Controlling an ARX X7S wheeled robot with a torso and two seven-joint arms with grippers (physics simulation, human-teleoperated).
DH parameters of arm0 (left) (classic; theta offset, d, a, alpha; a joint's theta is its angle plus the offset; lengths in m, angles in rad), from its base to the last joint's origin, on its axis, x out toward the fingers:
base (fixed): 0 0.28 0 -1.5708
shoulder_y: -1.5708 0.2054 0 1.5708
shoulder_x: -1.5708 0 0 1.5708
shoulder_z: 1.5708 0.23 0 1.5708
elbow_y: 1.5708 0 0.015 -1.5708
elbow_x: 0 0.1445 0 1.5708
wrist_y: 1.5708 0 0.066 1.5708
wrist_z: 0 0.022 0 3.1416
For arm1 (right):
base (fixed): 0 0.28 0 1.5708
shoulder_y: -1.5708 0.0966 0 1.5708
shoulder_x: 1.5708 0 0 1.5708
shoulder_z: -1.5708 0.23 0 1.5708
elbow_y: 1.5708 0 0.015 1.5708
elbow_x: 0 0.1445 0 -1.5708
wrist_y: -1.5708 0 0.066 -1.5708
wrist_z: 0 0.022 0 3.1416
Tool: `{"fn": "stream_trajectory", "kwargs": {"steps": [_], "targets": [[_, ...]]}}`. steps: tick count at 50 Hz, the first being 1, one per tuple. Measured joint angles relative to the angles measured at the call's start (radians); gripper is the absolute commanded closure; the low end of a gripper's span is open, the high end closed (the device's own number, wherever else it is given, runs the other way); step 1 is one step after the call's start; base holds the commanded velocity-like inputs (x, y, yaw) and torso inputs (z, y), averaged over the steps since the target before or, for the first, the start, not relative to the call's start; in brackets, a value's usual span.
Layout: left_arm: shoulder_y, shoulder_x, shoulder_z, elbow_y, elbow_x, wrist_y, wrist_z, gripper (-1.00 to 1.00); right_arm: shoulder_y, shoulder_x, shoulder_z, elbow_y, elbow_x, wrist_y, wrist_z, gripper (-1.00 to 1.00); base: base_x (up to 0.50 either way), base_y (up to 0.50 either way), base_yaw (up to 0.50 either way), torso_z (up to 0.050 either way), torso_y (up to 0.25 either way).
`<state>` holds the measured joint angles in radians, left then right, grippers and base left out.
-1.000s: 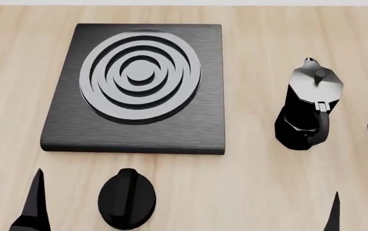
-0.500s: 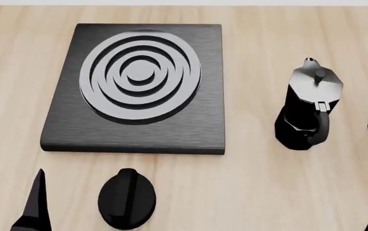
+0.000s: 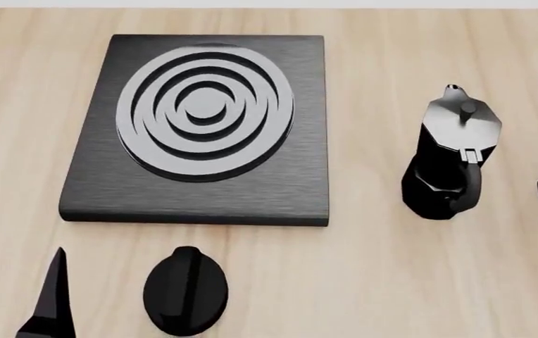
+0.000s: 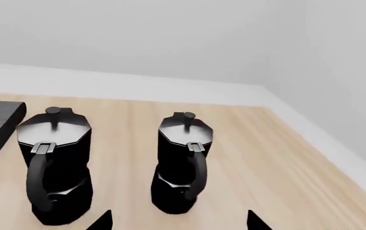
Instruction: Put the right moka pot on the stove.
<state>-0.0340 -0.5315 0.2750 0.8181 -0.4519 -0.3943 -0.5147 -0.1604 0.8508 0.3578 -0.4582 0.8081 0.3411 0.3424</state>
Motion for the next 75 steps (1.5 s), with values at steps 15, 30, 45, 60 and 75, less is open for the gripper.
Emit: {"fn": "stream_trajectory", "kwargs": {"steps": [15,30,45,60,75], "targets": [[-0.002,-0.004,0.004,0.004,-0.006,-0.004,-0.002,-1.00,0.106,0.029,-0.032,0.127,0.032,0.012,-0.055,-1.00,0.00,0.00,0.00,0.000,0.000],[-0.005,-0.007,0.007,0.007,-0.012,-0.006,-0.004,-1.00,0.213,0.033,-0.098,0.252,0.012,0.004,-0.111,-1.00,0.00,0.00,0.00,0.000,0.000],[-0.008,-0.009,0.010,0.005,-0.016,-0.005,-0.005,-1.00,0.306,0.025,-0.154,0.357,-0.008,-0.005,-0.159,-1.00,0.00,0.00,0.00,0.000,0.000],[-0.010,-0.010,0.014,-0.003,-0.015,0.005,-0.001,-1.00,0.426,0.006,-0.222,0.487,-0.040,-0.014,-0.217,-1.00,0.00,0.00,0.00,0.000,0.000],[-0.010,-0.012,0.017,-0.003,-0.017,0.008,-0.004,-1.00,0.536,-0.017,-0.287,0.599,-0.082,-0.022,-0.263,-1.00,0.00,0.00,0.00,0.000,0.000]]}}
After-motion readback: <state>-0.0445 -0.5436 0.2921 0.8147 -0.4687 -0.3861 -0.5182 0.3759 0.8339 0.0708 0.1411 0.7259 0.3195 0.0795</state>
